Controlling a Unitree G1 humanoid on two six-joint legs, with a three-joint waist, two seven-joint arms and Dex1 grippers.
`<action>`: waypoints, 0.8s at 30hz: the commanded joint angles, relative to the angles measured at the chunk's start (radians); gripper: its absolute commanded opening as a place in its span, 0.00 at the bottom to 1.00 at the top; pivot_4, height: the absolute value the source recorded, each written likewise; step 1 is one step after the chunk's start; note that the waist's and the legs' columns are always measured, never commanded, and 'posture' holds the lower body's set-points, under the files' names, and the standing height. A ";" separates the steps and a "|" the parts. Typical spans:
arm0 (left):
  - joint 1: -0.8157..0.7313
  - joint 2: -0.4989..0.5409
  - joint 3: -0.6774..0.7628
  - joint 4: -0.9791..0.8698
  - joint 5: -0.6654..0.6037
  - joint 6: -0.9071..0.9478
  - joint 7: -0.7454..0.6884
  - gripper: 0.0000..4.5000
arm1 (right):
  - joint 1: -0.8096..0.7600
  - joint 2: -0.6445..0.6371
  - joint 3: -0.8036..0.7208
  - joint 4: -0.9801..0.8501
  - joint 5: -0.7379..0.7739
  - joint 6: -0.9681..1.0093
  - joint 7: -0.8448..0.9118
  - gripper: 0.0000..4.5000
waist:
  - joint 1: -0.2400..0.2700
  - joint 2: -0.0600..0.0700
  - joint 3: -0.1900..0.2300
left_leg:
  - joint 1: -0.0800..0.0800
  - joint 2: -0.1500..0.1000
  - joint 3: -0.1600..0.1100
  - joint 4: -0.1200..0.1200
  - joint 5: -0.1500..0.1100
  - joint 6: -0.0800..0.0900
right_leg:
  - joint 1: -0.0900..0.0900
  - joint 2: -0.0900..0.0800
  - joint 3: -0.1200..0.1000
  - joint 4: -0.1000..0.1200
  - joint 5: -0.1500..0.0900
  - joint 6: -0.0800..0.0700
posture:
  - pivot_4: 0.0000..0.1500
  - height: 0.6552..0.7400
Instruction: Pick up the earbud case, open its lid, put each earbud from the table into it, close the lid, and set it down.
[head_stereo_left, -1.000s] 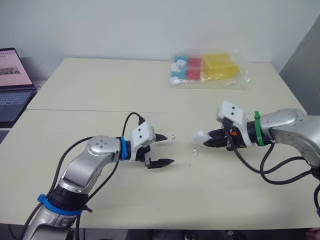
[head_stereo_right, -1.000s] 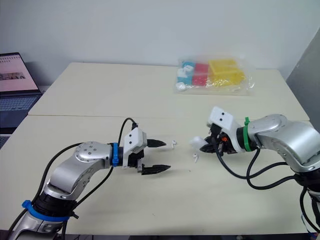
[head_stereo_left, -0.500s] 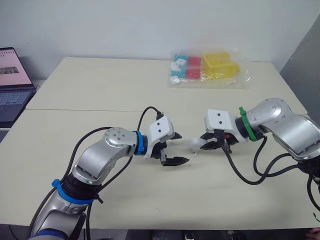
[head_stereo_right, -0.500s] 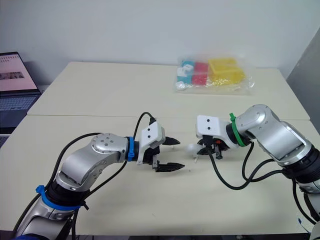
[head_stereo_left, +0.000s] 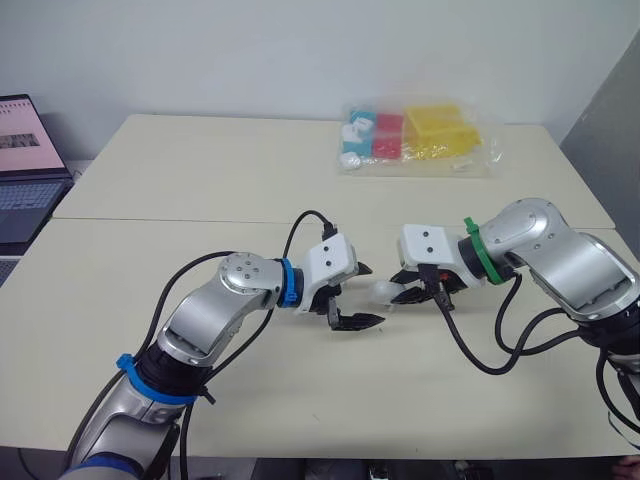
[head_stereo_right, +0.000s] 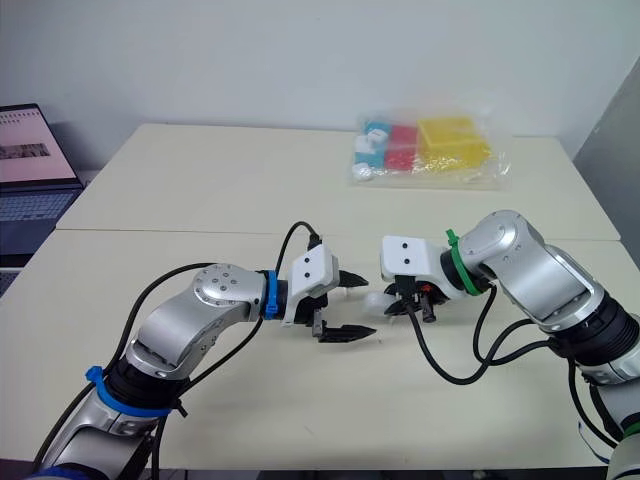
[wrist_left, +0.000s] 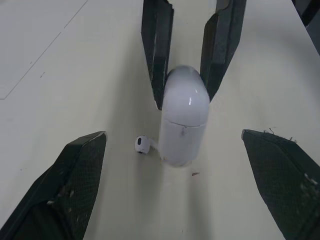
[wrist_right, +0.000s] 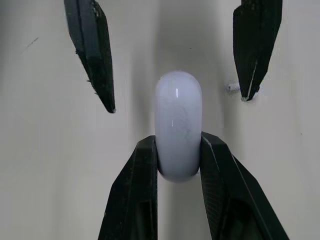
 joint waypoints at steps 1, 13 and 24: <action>-0.018 -0.006 0.006 -0.017 -0.002 -0.015 -0.010 1.00 | -0.005 -0.003 -0.034 -0.031 -0.013 -0.013 0.009 0.17 | 0.000 0.000 0.000 | 0.000 0.000 0.000 0.000 0.000 0.000 | 0.000 0.000 0.000 0.000 0.000 0.000 | 1.00 1.00; -0.012 -0.024 -0.009 -0.022 0.005 -0.016 -0.003 0.18 | -0.008 0.013 -0.039 -0.046 -0.015 -0.008 0.009 0.17 | 0.000 0.000 0.000 | 0.000 0.000 0.000 0.001 0.000 0.000 | 0.000 0.000 0.000 0.001 0.002 -0.004 | 1.00 1.00; -0.002 -0.026 -0.018 -0.025 0.019 -0.030 -0.001 0.17 | -0.012 0.014 -0.051 -0.057 0.001 0.009 0.033 0.25 | 0.000 0.000 0.000 | 0.000 0.000 0.000 0.003 0.000 0.000 | 0.001 0.000 0.000 0.001 0.002 -0.004 | 1.00 1.00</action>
